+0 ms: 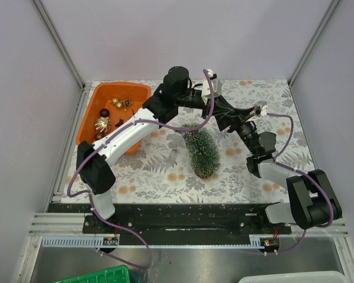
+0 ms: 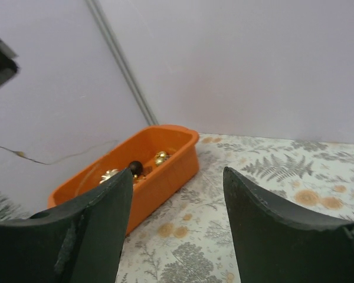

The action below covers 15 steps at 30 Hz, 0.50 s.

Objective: Decorate the small christmas tree

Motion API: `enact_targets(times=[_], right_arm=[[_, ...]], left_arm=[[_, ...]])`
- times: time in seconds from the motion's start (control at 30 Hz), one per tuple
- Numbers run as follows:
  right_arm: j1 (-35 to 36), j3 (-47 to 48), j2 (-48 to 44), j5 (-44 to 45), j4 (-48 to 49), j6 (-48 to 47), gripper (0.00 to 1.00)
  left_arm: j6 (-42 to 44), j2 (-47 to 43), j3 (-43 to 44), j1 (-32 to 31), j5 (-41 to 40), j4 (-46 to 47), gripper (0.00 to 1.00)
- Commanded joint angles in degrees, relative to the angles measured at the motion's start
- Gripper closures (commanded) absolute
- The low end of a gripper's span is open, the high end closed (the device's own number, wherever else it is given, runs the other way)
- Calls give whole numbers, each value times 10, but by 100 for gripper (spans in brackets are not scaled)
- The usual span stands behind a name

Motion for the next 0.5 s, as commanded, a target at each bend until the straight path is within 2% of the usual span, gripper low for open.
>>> enact_targets(times=[0.0,0.1,0.47], right_arm=[[-3,45,-15,-99,158,28,30],[-3,60,-8,-124,157,35,30],[-3,97,16,-99,159,35,35]], left_arm=[[-9,4,29,5,24,20,92],[-11,4,30,6,24,20,92],[-27,2,30,7,29,30,93]])
